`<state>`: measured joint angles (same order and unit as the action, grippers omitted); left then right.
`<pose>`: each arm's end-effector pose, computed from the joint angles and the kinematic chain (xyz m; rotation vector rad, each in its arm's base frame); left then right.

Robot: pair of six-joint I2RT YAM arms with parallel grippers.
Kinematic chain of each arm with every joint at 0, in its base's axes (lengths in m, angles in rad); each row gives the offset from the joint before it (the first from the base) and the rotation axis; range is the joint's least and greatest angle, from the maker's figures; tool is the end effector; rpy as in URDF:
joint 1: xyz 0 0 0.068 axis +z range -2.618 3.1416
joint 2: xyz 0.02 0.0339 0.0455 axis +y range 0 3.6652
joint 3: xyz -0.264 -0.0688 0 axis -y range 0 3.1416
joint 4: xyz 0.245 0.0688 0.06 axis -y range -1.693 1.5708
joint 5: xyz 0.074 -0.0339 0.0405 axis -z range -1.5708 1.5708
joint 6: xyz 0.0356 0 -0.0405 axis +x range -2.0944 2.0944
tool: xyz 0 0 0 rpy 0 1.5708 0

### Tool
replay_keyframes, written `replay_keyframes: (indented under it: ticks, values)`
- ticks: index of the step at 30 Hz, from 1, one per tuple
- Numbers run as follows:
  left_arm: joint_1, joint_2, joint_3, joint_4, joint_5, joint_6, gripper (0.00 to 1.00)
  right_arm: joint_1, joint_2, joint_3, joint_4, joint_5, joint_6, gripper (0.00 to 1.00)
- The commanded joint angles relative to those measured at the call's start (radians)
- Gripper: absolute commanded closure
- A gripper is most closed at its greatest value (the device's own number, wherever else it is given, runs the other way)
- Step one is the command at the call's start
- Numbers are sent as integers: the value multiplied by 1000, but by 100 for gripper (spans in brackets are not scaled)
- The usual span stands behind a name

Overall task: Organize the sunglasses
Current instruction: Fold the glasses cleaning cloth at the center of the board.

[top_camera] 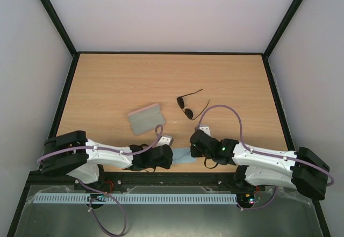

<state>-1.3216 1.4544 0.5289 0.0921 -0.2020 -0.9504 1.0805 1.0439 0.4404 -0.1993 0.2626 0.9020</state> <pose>0.0705 -0.2481 0.1355 0.3717 2.5195 -0.7831 0.1015 0.1706 0.1741 -0.0876 2.4358 0.6468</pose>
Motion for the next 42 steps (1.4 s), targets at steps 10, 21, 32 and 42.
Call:
replay_keyframes:
  ticks: [10, 21, 32, 42]
  values:
    - [-57, -105, 1, -62, -64, -51, 95, 6, -24, -20, -22, -2, 9, 95]
    - [-48, -149, -52, -94, -75, -81, 77, 6, -13, -71, 43, -59, 37, 86]
    - [-98, -111, -72, -124, -79, -147, 83, 6, -53, -98, 24, -50, 56, 86]
    - [-68, -211, -83, -182, -124, -147, 79, 6, -25, -75, 13, -30, 48, 86]
